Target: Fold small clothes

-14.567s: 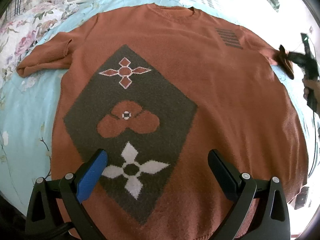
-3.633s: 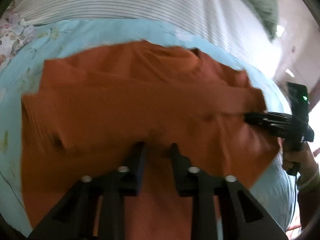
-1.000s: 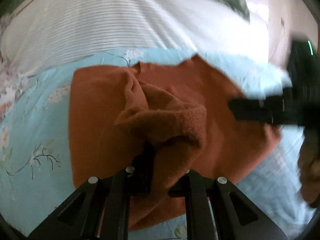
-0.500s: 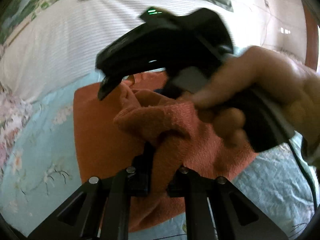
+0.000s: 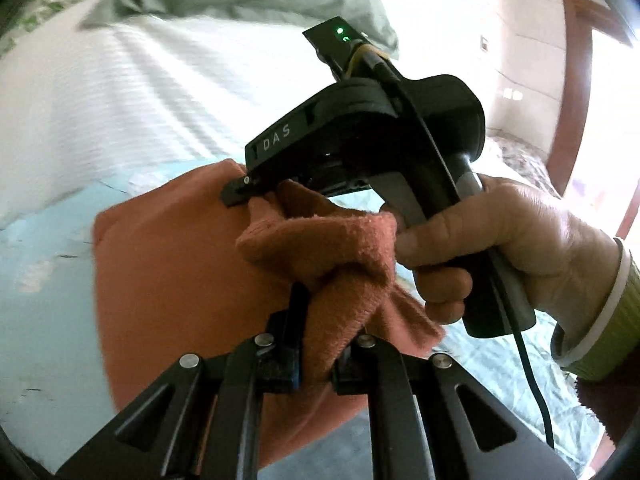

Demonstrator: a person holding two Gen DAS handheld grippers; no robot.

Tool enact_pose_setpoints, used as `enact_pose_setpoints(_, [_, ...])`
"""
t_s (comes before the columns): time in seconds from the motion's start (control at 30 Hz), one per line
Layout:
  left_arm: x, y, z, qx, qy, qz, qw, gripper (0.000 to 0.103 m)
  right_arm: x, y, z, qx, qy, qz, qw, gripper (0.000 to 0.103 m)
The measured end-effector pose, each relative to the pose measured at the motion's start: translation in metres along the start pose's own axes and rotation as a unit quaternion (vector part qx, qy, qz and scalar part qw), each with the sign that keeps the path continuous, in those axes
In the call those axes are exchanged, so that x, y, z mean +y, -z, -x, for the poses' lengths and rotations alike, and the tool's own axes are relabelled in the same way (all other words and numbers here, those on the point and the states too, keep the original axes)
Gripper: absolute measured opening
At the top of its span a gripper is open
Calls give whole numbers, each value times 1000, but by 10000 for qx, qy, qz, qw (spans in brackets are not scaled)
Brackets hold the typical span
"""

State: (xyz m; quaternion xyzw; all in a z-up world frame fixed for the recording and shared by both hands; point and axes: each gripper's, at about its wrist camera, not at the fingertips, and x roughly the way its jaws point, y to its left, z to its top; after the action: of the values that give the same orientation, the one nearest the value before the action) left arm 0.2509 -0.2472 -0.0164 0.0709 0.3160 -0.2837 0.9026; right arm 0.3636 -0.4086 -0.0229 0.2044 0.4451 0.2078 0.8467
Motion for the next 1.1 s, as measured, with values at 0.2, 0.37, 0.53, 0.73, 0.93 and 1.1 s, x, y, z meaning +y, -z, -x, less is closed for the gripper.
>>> enact_pose_setpoints(0.2, [-8,8,-36,348,61,-33,9994,9,-16,6,-10,-4,24,18,10000,16])
enact_pose_setpoints(0.37, [0,10,-42,459,166,28,9988,11,-14,10,-8,-31,195,118,9997,16])
enact_pose_setpoints(0.53, [20,9,-44,550,395,236,9974,27,-6,16,11,-241,563,180,9980,22])
enact_pose_setpoints(0.73, [43,28,4,397,544,610,9959,59,-4,26,44,-662,796,44,9946,90])
enact_pose_setpoints(0.93, [108,38,33,211,518,1569,9860,77,-6,40,34,-256,511,-30,9984,90])
enact_pose_setpoints(1.1, [176,45,6,488,630,2596,9624,78,-15,39,21,-43,230,-291,9993,90])
